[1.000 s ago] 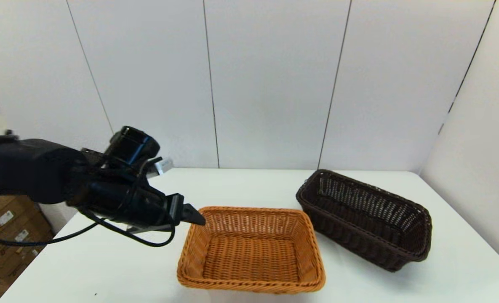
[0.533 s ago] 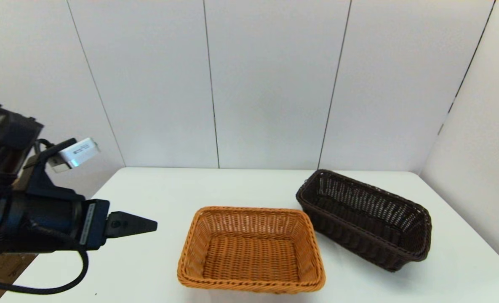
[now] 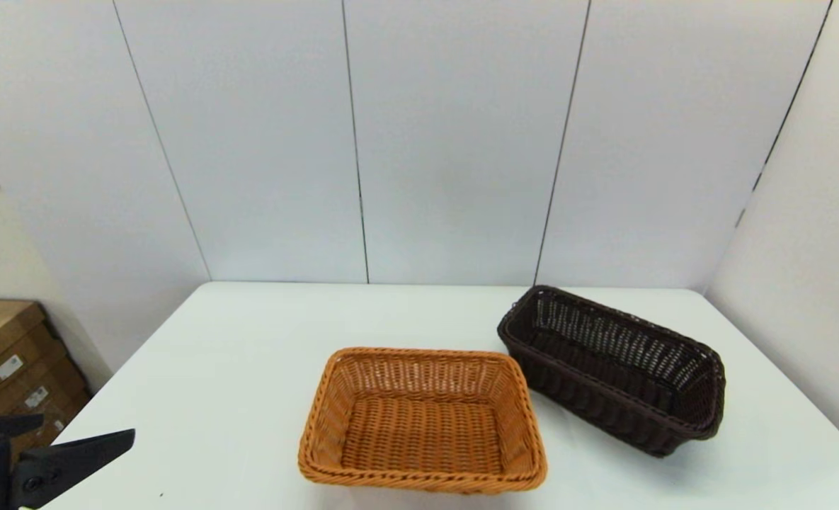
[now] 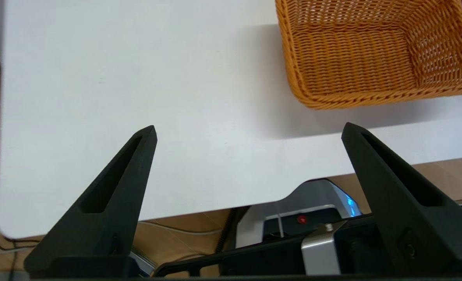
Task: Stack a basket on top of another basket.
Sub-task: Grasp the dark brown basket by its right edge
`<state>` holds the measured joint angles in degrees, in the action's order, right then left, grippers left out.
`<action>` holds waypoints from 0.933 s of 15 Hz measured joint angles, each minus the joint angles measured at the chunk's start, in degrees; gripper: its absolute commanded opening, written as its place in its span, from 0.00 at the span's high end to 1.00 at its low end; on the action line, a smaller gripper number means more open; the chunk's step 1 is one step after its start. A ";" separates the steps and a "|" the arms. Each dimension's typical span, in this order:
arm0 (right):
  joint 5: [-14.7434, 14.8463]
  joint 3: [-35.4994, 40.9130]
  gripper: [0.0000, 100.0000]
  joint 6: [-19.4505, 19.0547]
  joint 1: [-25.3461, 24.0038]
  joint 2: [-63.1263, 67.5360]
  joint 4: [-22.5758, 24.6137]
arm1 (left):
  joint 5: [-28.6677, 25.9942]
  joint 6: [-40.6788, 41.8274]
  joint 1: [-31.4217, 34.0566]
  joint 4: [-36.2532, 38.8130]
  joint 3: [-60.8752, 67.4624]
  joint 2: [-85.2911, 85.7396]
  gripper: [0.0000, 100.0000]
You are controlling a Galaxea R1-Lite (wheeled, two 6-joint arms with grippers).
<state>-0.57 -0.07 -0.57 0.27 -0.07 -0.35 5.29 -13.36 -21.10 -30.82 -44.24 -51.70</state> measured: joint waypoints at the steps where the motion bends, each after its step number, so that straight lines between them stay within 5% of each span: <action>1: -0.02 0.00 0.00 0.00 0.00 0.00 0.00 | -0.22 2.07 1.71 -1.04 0.39 2.91 0.00; 6: -0.02 0.00 0.00 0.00 0.00 0.00 0.02 | -1.83 15.18 13.17 -2.26 3.69 17.30 0.00; 14: -0.02 0.00 0.00 -0.02 0.00 0.00 0.02 | -1.66 18.35 18.90 -0.63 12.11 36.46 0.00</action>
<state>-0.60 -0.07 -0.60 0.27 -0.07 -0.33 3.63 4.99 -2.21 -31.45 -32.13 -15.24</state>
